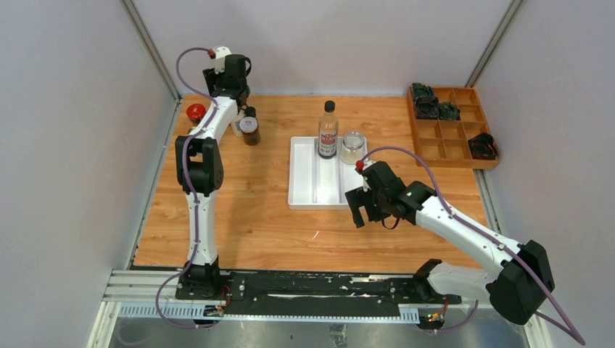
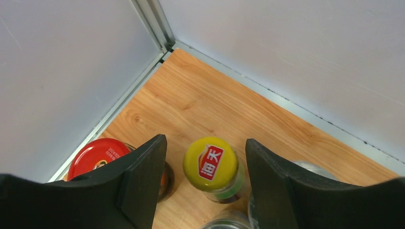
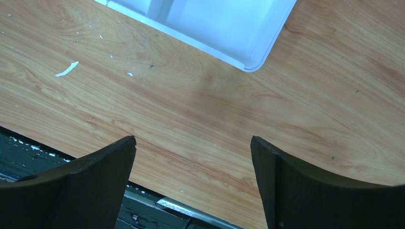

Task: Organize the condiment bottles
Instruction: Pick up the bottle from the corner of the board.

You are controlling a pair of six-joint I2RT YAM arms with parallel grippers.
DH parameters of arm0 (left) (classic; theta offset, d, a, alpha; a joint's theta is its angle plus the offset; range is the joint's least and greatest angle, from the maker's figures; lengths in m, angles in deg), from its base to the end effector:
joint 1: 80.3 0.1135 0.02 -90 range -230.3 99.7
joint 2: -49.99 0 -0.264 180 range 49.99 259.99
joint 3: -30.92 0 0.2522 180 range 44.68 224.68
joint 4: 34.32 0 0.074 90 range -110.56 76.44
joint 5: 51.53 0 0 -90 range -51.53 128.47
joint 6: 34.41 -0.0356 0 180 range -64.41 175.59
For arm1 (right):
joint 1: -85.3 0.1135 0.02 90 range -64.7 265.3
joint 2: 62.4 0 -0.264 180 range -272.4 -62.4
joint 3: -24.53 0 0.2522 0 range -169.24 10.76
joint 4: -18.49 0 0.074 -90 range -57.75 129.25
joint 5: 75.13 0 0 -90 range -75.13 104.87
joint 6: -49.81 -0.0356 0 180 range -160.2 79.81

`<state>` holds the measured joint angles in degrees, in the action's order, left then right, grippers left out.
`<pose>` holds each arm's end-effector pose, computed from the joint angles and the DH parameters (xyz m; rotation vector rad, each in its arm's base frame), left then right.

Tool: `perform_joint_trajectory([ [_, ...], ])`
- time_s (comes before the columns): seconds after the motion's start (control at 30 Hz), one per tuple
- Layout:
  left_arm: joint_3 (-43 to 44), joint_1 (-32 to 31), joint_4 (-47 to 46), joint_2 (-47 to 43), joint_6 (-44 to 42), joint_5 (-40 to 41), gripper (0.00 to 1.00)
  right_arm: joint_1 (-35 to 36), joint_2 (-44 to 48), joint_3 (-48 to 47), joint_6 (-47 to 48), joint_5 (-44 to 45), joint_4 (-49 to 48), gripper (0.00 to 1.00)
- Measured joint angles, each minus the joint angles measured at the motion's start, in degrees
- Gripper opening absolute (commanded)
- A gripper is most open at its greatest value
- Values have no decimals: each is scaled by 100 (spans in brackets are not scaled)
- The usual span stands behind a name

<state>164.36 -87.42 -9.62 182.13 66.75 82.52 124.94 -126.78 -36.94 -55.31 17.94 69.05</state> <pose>0.5396 -0.0425 0.2754 -0.5512 1.8139 0.5406 0.1729 0.1408 0.2507 -0.5159 2.4796 0.3241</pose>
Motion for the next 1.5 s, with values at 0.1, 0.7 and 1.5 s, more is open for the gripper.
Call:
perform_joint_trajectory([
  [0.1, 2, 59, 13, 4, 68, 50, 63, -17, -4, 0, 11, -15, -4, 96],
  [0.7, 13, 105, -68, 4, 122, -96, 31, -44, -68, 11, 20, -90, -85, 96],
  [1.5, -1974, 136, -629, -1283, 407, -323, 23, -44, 396, 13, -37, -474, -79, 95],
])
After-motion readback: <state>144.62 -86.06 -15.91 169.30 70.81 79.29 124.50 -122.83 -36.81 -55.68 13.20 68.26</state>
